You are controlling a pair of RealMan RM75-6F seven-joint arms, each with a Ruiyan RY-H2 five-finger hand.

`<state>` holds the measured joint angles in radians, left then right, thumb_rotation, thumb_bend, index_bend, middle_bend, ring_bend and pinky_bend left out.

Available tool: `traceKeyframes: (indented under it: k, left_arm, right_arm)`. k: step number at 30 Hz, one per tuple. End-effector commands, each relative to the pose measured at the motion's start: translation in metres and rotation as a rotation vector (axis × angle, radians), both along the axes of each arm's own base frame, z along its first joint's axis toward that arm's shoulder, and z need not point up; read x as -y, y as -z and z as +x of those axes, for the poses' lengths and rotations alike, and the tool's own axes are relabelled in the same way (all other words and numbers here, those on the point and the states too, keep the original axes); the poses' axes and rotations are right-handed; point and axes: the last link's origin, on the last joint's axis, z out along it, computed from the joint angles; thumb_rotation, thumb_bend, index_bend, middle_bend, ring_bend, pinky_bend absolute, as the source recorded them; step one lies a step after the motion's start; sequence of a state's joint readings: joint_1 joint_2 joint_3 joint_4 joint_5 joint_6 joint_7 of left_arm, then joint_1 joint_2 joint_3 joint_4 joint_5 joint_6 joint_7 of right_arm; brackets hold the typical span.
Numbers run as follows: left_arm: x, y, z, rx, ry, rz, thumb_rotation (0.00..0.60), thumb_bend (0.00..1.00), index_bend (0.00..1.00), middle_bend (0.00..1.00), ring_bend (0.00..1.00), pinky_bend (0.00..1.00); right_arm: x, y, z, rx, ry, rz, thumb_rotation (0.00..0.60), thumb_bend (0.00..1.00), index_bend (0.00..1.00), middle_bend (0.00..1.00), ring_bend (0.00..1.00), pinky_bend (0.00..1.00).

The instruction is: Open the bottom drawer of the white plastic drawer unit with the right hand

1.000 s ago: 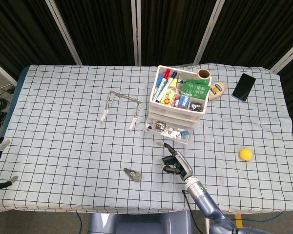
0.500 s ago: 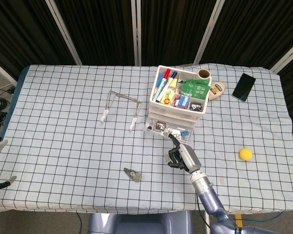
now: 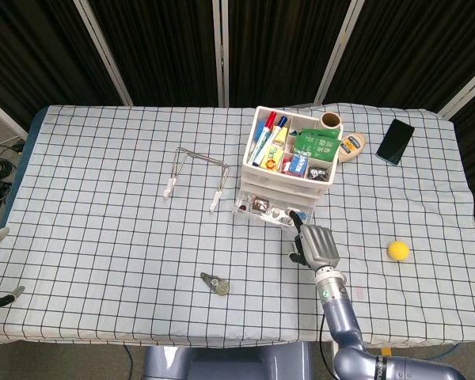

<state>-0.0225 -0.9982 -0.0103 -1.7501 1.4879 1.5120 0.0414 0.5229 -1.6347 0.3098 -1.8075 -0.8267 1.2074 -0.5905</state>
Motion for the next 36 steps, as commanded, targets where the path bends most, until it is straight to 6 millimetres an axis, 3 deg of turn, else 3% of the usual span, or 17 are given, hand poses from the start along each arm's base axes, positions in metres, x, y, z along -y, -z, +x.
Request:
traceKeyframes:
  k: [1, 8, 12, 36]
  left_arm:
    - [0.000, 0.000, 0.000, 0.001, -0.001, 0.001, 0.600, 0.09, 0.00, 0.00, 0.00, 0.00]
    - [0.000, 0.000, 0.000, 0.000, -0.003, -0.001, 0.600, 0.09, 0.00, 0.00, 0.00, 0.00]
    - [0.000, 0.000, 0.000, 0.000, -0.003, 0.000, 0.600, 0.09, 0.00, 0.00, 0.00, 0.00]
    - [0.000, 0.000, 0.001, 0.005, -0.007, -0.004, 0.600, 0.10, 0.00, 0.00, 0.00, 0.00]
  right_arm:
    - [0.002, 0.001, 0.003, -0.007, 0.009, 0.000, 0.600, 0.43, 0.22, 0.89, 0.92, 0.79]
    - [-0.001, 0.004, 0.004, 0.006, -0.002, -0.008, 0.600, 0.46, 0.42, 0.90, 0.94, 0.80]
    - [-0.003, 0.006, 0.004, 0.008, -0.007, -0.002, 0.600, 0.46, 0.48, 0.90, 0.94, 0.80]
    - [-0.019, 0.004, 0.000, 0.016, -0.031, 0.010, 0.600, 0.46, 0.55, 0.90, 0.94, 0.80]
